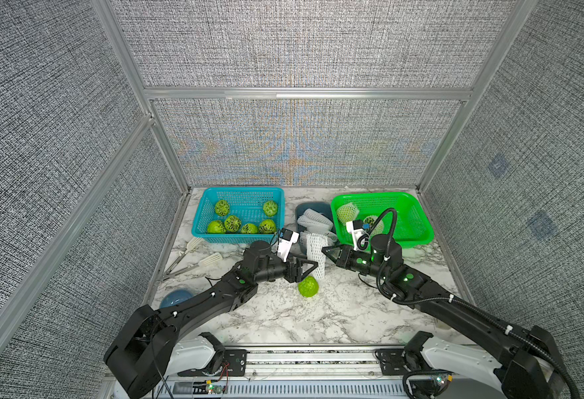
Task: Sleeve custard apples in foam nets
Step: Put on the foam net on the custard apple.
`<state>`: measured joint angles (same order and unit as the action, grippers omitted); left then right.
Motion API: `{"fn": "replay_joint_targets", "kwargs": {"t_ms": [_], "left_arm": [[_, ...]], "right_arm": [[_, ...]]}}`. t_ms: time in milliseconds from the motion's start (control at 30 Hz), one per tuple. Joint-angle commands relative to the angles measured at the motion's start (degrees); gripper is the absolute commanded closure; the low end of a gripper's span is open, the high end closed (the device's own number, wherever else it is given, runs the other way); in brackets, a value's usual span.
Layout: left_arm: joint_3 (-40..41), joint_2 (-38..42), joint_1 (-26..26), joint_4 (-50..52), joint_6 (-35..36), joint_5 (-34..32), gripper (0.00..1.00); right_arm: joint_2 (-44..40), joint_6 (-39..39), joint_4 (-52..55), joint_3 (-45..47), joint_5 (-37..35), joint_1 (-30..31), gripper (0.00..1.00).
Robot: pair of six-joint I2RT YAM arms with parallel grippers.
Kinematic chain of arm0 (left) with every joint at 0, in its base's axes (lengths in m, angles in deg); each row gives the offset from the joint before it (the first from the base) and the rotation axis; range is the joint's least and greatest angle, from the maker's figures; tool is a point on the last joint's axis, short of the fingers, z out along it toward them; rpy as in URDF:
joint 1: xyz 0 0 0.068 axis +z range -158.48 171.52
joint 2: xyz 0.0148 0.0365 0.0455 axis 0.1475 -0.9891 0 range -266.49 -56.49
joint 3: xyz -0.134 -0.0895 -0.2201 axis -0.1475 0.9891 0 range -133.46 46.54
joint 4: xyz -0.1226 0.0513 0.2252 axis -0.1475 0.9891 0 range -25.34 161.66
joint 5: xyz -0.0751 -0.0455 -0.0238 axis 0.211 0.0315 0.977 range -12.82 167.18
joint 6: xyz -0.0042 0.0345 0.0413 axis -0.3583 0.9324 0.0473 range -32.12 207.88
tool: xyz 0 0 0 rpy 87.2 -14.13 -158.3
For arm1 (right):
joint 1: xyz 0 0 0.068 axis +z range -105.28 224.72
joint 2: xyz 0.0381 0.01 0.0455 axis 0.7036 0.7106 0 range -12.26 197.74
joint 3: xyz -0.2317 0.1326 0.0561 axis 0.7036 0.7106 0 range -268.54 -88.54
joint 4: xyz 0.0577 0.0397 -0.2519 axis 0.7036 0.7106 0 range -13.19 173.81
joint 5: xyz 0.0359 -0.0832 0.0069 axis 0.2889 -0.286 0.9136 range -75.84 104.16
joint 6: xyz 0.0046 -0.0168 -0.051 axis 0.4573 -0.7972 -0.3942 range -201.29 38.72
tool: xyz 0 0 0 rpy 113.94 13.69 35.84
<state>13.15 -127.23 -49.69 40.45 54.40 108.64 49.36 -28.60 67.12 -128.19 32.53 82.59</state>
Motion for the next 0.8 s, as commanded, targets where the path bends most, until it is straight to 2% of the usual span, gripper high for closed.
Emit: {"fn": "replay_joint_targets", "kwargs": {"t_ms": [0,400,767], "left_arm": [[-0.4,-0.2,-0.4,-2.5,-0.4,0.4,0.38],[-0.2,0.7,-1.0,-1.1,-0.1,-0.7,0.55],[-0.4,0.4,-1.2,1.1,1.3,-1.7,0.66]], "right_arm": [[-0.1,-0.3,-2.0,0.1,-0.7,0.0,1.00],[-0.3,-2.4,-0.6,0.4,-1.7,0.0,1.00],[1.0,-4.3,-0.6,1.0,-1.2,0.8,1.00]]}}
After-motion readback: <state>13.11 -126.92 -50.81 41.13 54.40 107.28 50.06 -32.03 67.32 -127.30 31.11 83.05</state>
